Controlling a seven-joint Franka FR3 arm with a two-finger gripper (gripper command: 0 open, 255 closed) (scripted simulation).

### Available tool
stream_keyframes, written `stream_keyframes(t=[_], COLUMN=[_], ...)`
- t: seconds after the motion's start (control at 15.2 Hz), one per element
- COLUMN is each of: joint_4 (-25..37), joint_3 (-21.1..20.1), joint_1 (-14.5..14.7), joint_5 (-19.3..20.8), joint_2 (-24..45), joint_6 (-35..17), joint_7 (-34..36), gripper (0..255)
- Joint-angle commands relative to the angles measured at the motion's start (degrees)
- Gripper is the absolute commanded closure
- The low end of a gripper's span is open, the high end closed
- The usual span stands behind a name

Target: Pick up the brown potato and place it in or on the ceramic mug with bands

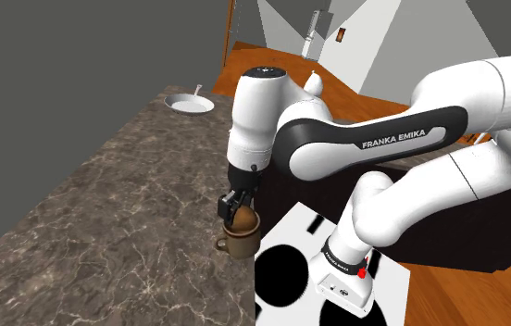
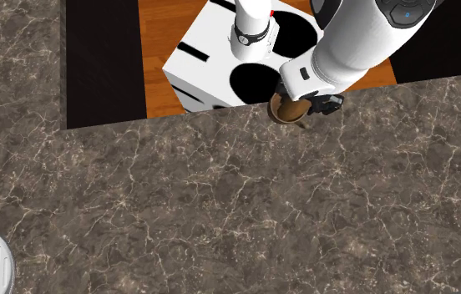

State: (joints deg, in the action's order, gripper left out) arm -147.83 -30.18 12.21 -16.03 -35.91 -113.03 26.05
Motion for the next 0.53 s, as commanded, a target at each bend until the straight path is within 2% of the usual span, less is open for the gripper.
stream_keyframes(t=[0.0,0.07,0.4,0.46], joint_4=[-0.34,-0.46,-0.34,1.22], joint_3=[-0.03,0.01,-0.03,0.49], joint_1=[-0.03,0.00,-0.03,-0.09], joint_5=[0.04,0.01,0.04,0.35], joint_2=[0.16,0.06,0.16,-0.41], joint_6=[0.06,0.05,0.06,2.17], joint_7=[-0.02,-0.07,-0.02,-0.01], gripper=[255,0,0,0])
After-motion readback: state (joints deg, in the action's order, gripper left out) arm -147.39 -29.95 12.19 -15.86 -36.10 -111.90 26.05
